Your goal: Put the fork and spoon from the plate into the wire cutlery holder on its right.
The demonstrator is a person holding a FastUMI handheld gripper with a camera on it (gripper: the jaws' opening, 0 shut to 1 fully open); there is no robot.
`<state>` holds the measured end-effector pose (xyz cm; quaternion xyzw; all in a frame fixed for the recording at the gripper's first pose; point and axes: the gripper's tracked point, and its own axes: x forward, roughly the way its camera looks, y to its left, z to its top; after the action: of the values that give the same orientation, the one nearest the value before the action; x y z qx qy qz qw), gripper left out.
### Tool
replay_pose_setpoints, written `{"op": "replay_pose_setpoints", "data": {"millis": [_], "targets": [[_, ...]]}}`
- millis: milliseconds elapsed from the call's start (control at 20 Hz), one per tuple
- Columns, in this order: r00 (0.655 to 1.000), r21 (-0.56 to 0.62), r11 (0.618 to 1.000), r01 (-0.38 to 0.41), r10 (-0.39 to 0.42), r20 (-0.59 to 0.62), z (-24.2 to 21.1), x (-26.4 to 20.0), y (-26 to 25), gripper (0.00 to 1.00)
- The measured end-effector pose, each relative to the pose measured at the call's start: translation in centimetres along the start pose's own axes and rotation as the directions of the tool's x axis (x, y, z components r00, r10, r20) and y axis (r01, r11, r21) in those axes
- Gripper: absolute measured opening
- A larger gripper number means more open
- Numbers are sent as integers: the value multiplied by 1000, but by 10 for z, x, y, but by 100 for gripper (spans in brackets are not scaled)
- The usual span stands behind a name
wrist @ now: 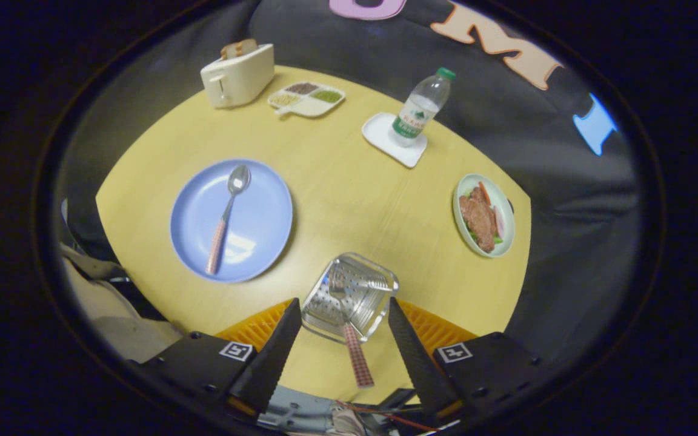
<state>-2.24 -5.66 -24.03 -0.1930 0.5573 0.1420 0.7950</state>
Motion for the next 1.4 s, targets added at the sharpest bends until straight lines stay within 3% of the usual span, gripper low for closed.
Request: {"op": "replay_pose_setpoints", "data": {"millis": [100, 250, 350, 550, 800, 1400], "targets": [[995, 80, 997, 2, -10, 101, 13, -4, 7, 99], [978, 146, 989, -10, -21, 207, 24, -12, 16, 99], [950, 170, 985, 17, -69, 305, 34, -18, 15, 100], [894, 210, 978, -6, -88, 439, 52, -26, 33, 99], [851, 181, 980, -83, -25, 524, 58, -25, 84, 99], [892, 109, 986, -127, 66, 448, 37, 35, 154, 99]]}}
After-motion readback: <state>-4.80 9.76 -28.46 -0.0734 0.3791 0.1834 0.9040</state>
